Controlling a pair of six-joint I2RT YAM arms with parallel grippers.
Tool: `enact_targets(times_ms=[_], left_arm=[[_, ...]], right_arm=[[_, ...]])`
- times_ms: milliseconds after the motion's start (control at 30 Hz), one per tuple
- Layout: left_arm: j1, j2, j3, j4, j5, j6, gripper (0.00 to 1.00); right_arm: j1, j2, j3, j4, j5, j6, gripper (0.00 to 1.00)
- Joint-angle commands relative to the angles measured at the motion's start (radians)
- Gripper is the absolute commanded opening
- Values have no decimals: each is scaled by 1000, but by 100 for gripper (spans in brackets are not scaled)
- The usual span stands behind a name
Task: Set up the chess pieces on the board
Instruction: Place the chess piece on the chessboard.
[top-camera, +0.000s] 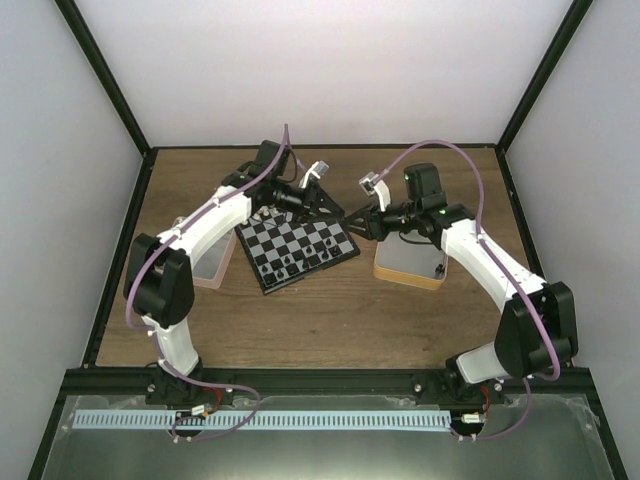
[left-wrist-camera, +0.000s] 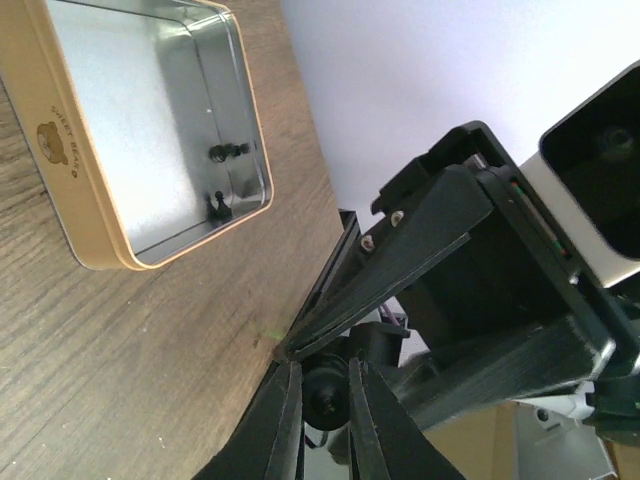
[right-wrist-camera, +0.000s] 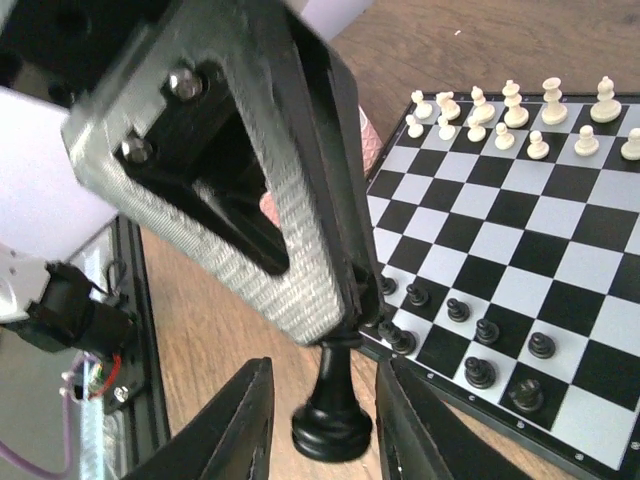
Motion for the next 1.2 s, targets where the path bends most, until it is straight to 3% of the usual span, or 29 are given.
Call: enact_targets(times_ms=[0, 167, 267, 433, 633, 900, 1167], left_arm=[[-4, -18, 11, -1, -55, 32, 4], [-3, -100, -75, 67, -198, 37, 4], [-4, -179, -139, 82, -358, 54, 4], [-14, -308, -275, 79, -684, 96, 4], [-164, -373, -431, 127, -1024, 198, 4], [-292, -282, -515, 218, -1233, 223, 4], [-304, -210, -520, 276, -1207, 242, 4]], right_arm=[[12, -4, 65, -19, 7, 22, 42], [12, -42, 15, 5, 59, 110, 79], [11, -106, -67, 74, 106, 173, 92], [11, -213, -171, 182, 288, 344, 91], [11, -249, -206, 159, 522, 504, 81], [11, -262, -279, 159, 541, 540, 79], [12, -310, -385, 212, 562, 563, 79]])
